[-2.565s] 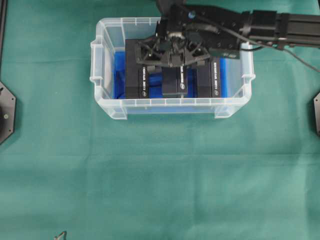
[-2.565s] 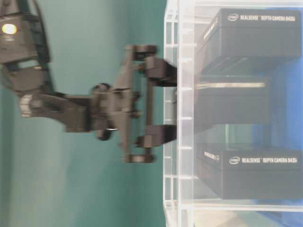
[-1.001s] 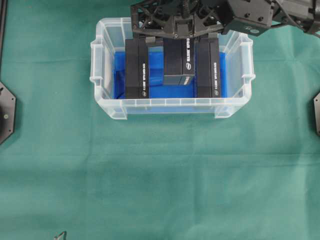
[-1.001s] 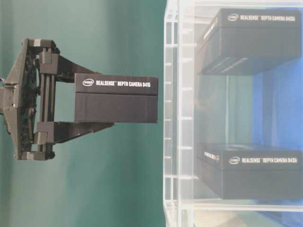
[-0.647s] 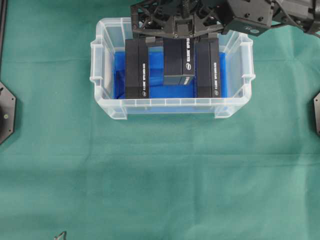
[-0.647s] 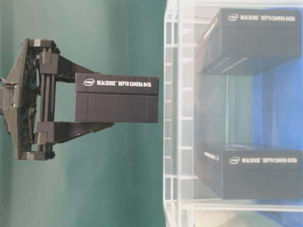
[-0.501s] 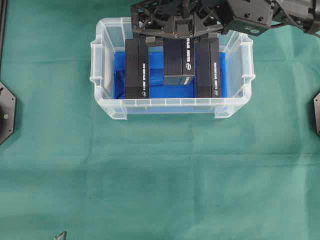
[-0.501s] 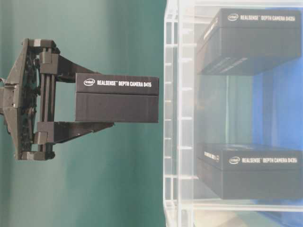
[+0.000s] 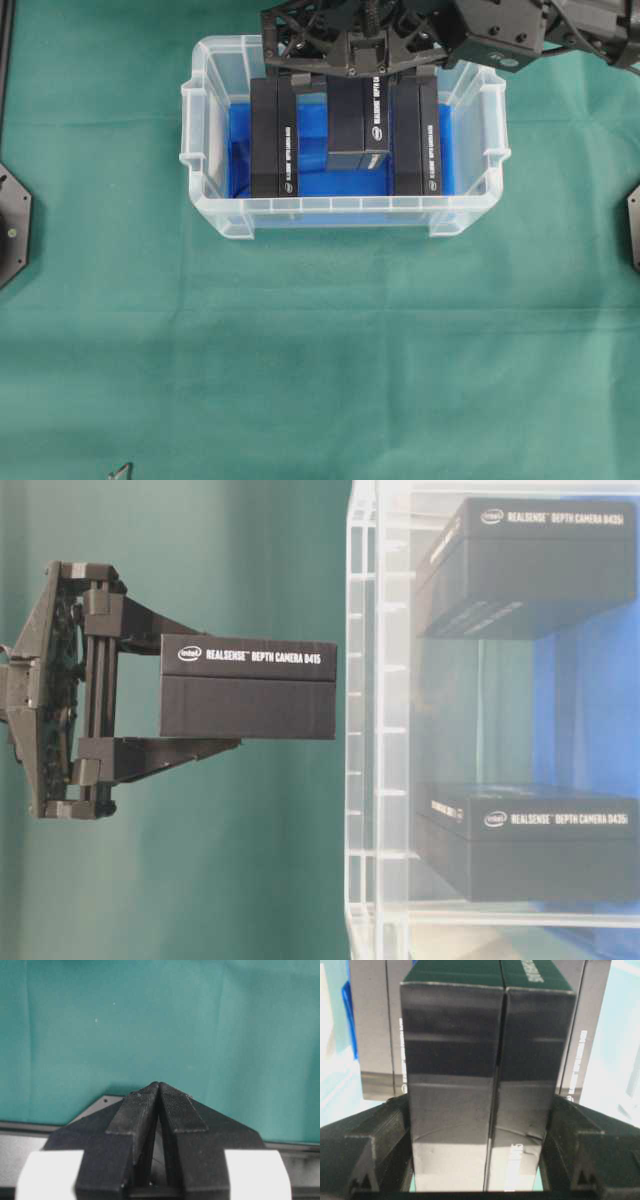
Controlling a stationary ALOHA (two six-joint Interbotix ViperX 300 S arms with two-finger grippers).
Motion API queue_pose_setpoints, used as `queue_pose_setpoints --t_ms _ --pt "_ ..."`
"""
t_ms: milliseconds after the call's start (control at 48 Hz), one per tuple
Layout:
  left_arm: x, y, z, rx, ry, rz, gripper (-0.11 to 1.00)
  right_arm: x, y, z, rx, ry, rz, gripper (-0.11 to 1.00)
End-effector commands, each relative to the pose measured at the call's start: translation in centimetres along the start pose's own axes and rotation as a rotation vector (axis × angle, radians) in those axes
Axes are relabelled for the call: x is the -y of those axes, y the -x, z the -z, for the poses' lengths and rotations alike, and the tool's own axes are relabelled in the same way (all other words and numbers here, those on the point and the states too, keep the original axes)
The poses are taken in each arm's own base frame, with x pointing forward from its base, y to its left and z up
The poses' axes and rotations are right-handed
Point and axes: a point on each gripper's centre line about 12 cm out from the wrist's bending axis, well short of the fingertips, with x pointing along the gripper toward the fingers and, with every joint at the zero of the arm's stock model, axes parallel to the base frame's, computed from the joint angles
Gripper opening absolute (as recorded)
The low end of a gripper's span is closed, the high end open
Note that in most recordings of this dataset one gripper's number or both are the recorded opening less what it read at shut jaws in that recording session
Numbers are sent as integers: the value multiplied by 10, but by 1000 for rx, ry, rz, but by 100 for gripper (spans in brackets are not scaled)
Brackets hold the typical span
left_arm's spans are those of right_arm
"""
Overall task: Take the box out of the case with the right arm.
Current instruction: 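Lift the middle box straight up out of the case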
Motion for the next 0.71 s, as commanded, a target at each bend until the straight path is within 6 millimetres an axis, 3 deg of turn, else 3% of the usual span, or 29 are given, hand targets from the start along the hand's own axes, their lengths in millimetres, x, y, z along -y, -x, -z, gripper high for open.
queue_pose_setpoints --t_ms 0,396,688 --pt "0 7 -4 25 3 2 0 9 35 -2 10 -5 -80 65" --pt "0 7 -4 25 3 2 0 9 35 -1 4 -4 -81 65" --pt "0 7 -4 25 3 2 0 7 40 14 -5 20 -93 65"
